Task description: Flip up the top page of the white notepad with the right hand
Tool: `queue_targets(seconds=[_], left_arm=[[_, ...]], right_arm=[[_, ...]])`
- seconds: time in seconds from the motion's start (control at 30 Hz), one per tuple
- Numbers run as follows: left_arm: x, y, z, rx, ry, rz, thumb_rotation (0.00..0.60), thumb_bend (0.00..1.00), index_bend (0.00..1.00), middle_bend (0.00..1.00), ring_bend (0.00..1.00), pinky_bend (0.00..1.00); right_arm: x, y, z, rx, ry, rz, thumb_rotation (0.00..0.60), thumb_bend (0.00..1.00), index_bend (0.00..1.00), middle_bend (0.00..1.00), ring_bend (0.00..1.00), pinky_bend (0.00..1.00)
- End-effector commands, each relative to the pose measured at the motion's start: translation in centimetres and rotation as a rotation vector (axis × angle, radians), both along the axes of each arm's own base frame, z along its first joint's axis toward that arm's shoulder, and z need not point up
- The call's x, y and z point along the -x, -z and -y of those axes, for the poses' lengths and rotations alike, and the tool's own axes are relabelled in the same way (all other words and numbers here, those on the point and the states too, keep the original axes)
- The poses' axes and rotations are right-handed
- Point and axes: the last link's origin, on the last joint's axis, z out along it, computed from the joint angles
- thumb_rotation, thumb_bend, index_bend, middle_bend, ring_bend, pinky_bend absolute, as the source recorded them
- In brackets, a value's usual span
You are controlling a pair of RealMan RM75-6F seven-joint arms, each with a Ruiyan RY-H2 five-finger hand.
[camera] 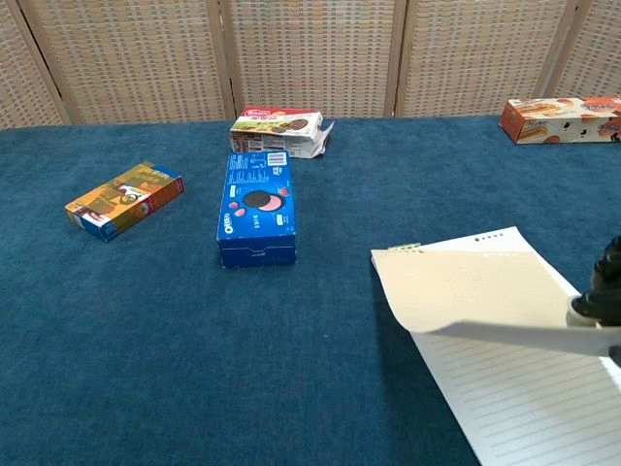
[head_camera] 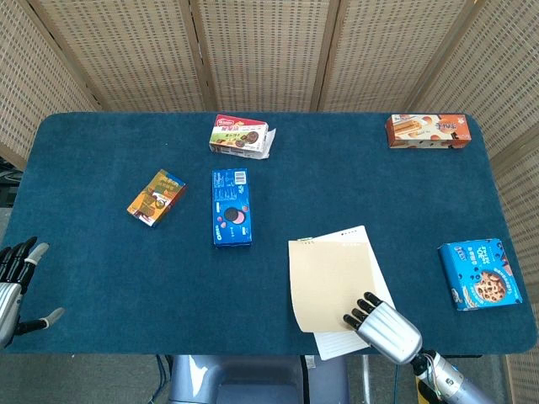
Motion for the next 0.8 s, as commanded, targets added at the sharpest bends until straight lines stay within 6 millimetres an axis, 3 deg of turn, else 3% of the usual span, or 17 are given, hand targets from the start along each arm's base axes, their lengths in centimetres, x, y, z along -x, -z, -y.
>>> queue_targets(seconds=[0.03, 0.2, 0.33, 0.5, 0.67, 0.73, 0.77, 0.8], left_arm=[[0.0, 0.2, 0.0, 0.005, 0.000, -0.004, 0.600, 0.00, 0.00, 0.00, 0.00, 0.00], [0.0, 0.3, -0.3, 0.009, -0.006, -0.007, 0.600, 0.00, 0.00, 0.00, 0.00, 0.00], [0.2, 0.3, -0.9, 0.008, -0.030, -0.005, 0.600, 0.00, 0.00, 0.00, 0.00, 0.00], [0.4, 0.3, -1.6, 0.011, -0.054, -0.004, 0.600, 0.00, 0.00, 0.00, 0.00, 0.00], [0.7, 0.4, -2.6, 0.011, -0.087, -0.003, 0.600, 0.00, 0.00, 0.00, 0.00, 0.00], [0.9, 0.5, -3.0, 0.014, -0.104, -0.004, 0.600, 0.00, 0.00, 0.00, 0.00, 0.00], [1.0, 0.5, -3.1, 0.016, -0.113, -0.005, 0.600, 0.00, 0.00, 0.00, 0.00, 0.00], [1.1, 0.6, -3.3, 0.018, -0.121, -0.006, 0.600, 0.00, 0.00, 0.00, 0.00, 0.00]], right_arm=[[-1.8, -1.8, 2.5, 0.112, -0.045, 0.035, 0.600, 0.64, 0.68, 0.66, 0.50, 0.40], [-4.8, -4.0, 8.1, 0.285, -0.087, 0.042, 0.600, 0.65, 0.68, 0.66, 0.50, 0.40], [-7.3, -5.9, 14.6, 0.366, -0.050, -0.011, 0.600, 0.65, 0.68, 0.65, 0.50, 0.40], [-8.6, -6.2, 19.4, 0.399, -0.032, -0.087, 0.600, 0.64, 0.68, 0.65, 0.50, 0.40], [-9.2, -5.1, 23.6, 0.429, -0.016, -0.194, 0.600, 0.62, 0.68, 0.64, 0.50, 0.40], [-9.2, -4.4, 25.0, 0.440, -0.005, -0.240, 0.600, 0.61, 0.66, 0.57, 0.48, 0.40], [-9.1, -4.0, 25.6, 0.441, 0.007, -0.259, 0.600, 0.59, 0.61, 0.49, 0.43, 0.39], [-8.9, -3.5, 26.4, 0.439, 0.026, -0.285, 0.600, 0.52, 0.49, 0.36, 0.32, 0.34]])
